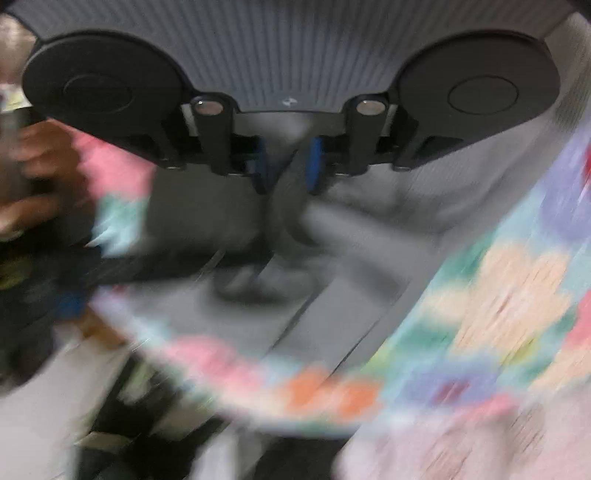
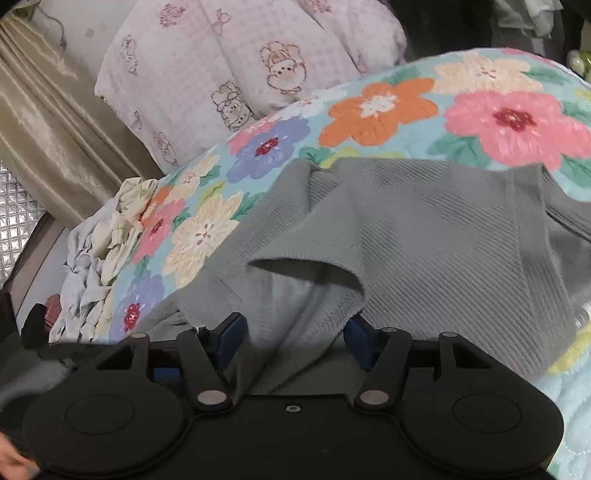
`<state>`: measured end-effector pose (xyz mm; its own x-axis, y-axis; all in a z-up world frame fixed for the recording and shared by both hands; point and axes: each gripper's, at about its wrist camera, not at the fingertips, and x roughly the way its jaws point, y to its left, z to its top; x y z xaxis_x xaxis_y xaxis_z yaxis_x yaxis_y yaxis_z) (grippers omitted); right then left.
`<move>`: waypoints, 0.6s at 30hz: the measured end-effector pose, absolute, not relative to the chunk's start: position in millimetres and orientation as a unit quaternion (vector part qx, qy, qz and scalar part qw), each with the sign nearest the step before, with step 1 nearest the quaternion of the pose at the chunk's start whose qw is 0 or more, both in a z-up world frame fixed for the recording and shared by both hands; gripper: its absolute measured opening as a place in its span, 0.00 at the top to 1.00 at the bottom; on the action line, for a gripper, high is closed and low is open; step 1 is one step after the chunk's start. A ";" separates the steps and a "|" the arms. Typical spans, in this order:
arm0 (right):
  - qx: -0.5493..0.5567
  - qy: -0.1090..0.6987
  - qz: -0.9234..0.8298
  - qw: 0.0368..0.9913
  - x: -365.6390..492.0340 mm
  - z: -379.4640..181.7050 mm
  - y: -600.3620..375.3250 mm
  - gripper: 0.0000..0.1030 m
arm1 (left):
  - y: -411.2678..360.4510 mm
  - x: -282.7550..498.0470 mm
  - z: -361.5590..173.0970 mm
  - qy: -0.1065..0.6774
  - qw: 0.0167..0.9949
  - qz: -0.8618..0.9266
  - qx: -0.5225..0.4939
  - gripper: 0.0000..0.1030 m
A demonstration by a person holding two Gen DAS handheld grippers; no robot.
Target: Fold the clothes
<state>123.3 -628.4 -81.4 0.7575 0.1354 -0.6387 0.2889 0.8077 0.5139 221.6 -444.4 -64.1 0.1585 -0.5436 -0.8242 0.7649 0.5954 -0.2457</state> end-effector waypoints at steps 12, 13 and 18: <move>0.158 0.370 -0.128 0.907 157.9 -80.8 -582.7 0.77 | -416.3 246.0 -71.1 0.527 0.746 -0.406 -0.020 0.74; 0.130 0.384 -0.146 0.902 160.5 -80.6 -577.9 0.92 | -415.0 245.9 -73.8 0.531 0.745 -0.403 -0.024 0.74; 0.194 0.388 -0.143 0.890 133.8 -68.4 -607.5 0.93 | -414.2 240.3 -69.9 0.523 0.753 -0.401 0.002 0.74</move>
<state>133.8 -607.5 -68.4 0.6583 -0.1046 -0.7454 0.4047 0.8841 0.2334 240.3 -414.2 -69.9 0.1330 -0.6005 -0.7885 0.6055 0.6791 -0.4150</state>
